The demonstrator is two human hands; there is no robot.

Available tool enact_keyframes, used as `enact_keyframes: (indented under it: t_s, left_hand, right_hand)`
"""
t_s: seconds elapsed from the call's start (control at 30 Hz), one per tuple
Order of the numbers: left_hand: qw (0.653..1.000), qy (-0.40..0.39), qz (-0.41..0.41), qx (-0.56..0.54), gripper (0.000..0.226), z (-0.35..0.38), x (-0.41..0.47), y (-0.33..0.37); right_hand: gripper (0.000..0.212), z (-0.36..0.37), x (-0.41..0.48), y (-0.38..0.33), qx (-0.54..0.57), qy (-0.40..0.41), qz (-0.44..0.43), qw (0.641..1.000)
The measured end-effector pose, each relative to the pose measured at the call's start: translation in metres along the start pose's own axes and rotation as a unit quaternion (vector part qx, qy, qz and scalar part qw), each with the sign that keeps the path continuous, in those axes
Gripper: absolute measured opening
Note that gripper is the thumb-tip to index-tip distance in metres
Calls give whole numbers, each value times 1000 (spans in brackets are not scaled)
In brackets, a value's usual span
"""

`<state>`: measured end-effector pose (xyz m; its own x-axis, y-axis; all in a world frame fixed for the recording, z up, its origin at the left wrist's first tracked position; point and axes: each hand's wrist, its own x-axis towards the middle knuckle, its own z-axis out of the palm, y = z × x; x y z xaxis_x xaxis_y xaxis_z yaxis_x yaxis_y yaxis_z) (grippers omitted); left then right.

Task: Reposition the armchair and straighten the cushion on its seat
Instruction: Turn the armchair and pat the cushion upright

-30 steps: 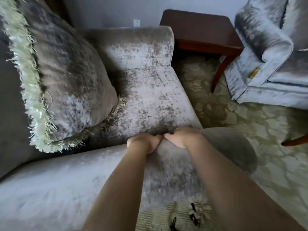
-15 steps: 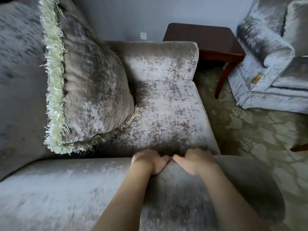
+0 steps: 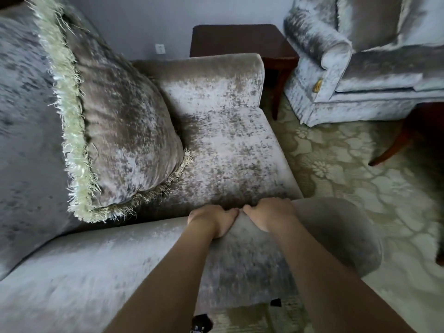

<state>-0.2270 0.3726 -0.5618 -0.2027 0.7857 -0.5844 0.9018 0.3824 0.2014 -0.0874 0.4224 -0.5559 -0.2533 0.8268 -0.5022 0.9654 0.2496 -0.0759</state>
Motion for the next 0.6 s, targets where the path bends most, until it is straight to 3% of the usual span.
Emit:
enact_keyframes:
  t_s: [0.2,0.37,0.6]
  left_hand:
    - [995,60,-1,75,71,10,-9,-9]
    - [994,82,-37,54,76,9,-24,-8]
    - [996,58,-35,59,80,9,-42,-8]
  right_hand:
    - [67,1,-6,-2,12,51,11,999]
    - [68,6,-20,-3,2,95,18,995]
    - [67,8,-35,-1,-5,38,4,999]
